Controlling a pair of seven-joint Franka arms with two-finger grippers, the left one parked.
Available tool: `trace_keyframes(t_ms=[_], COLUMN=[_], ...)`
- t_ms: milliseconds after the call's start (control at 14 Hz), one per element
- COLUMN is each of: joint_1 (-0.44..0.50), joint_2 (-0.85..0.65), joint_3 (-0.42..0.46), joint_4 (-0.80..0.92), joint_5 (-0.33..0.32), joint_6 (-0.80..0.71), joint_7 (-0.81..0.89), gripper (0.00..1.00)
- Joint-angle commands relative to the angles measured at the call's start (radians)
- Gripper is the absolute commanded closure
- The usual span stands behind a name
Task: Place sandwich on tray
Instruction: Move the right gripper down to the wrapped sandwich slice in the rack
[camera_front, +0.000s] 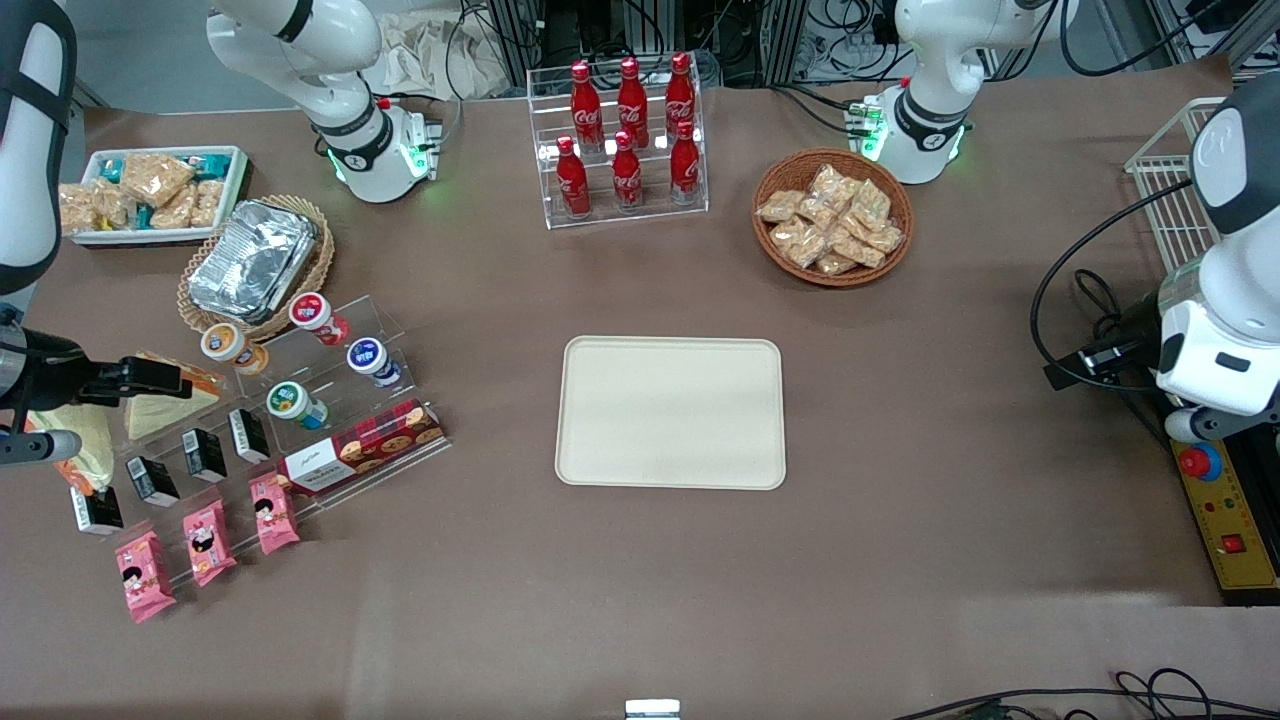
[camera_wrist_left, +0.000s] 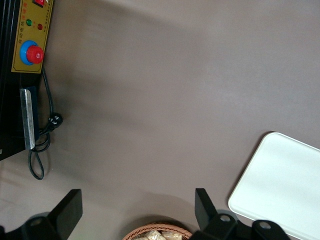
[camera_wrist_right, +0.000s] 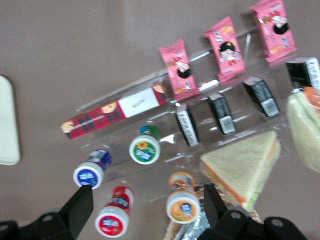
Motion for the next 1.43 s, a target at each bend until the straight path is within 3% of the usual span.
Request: trace_keyframes(t_ms=[0,143,714,929,1357], joint_1=[-0.037,-0.057,-0.241,-0.283,-0.338], joint_2=[-0.002,-0.003,0.044,0.095,0.187], joint_3=[0.005,0.004,0.002,0.004,-0.007], joint_4=[-0.008,-0.007,-0.005,-0.002,0.007], joint_5=[-0.036,-0.037,-0.045,-0.066,-0.056], joint_6=[0.001,0.001,0.091,0.168,0.288], joint_7=[-0.01,-0.023,-0.443,-0.665,-0.903], gripper=[0.02,0.02,0.02,0.02,0.02])
